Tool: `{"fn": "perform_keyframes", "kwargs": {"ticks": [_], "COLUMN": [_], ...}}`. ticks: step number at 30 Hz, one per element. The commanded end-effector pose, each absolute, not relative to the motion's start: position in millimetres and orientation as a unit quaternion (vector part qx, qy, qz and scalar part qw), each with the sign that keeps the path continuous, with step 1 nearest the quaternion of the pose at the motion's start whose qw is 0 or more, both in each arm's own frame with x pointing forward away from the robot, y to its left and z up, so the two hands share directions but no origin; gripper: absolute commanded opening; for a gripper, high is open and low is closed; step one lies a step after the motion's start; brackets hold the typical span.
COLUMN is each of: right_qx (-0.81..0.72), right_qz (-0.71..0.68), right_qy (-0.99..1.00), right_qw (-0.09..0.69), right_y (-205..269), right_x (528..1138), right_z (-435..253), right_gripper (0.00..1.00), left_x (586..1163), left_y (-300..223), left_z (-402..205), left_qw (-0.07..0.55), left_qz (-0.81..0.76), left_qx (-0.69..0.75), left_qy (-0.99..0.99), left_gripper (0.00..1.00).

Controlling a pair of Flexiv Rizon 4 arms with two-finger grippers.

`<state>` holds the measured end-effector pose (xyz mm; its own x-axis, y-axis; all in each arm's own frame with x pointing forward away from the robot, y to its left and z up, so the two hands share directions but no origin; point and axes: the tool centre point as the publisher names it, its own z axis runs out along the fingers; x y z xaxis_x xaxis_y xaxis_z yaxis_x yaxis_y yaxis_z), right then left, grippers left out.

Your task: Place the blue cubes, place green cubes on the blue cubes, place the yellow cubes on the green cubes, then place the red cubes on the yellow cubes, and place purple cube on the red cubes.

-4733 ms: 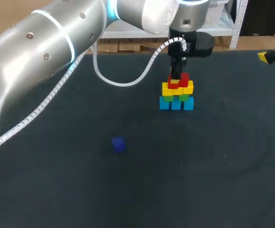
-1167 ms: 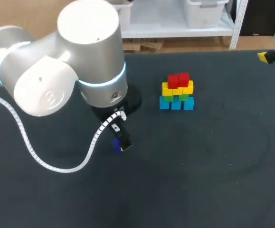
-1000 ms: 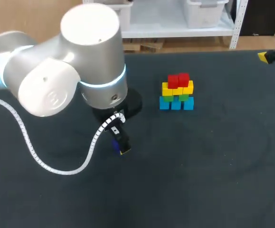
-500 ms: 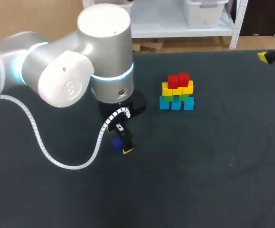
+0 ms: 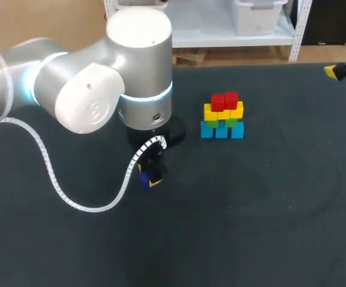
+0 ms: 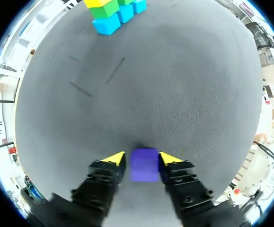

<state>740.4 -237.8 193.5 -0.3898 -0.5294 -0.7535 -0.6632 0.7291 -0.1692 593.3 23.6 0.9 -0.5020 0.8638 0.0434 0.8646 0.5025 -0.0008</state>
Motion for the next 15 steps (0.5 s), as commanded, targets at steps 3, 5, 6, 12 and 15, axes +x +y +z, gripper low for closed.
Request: {"fn": "perform_keyframes", "kwargs": {"ticks": [3, 5, 6, 12, 15], "right_qx": [-0.36, -0.36, -0.36, -0.36, -0.36], "right_qz": [0.081, 0.081, 0.081, 0.081, 0.081], "right_qy": [0.83, 0.83, 0.83, 0.83, 0.83], "right_qw": [0.419, 0.419, 0.419, 0.419, 0.419], "right_y": [-238.3, -238.3, -238.3, -238.3, -238.3], "right_x": [740.5, 740.5, 740.5, 740.5, 740.5], "right_z": [193.7, 193.7, 193.7, 193.7, 193.7], "right_gripper": [1.0, 1.0, 1.0, 1.0, 1.0], "left_x": [600.3, 602.4, 604.3, 622.7, 637.9], "left_y": [11.5, 9.2, 7.6, 0.1, -10.8], "left_z": [39.0, 53.8, 65.0, 124.1, 149.4], "left_qw": [0.009, 0.006, 0.003, -0.026, -0.029], "left_qz": [-0.045, -0.056, -0.059, -0.08, -0.097], "left_qx": [-0.539, -0.556, -0.566, -0.619, -0.651], "left_qy": [-0.841, -0.829, -0.822, -0.781, -0.752], "left_gripper": [0.0, 0.0, 0.0, 0.0, 0.0]}}
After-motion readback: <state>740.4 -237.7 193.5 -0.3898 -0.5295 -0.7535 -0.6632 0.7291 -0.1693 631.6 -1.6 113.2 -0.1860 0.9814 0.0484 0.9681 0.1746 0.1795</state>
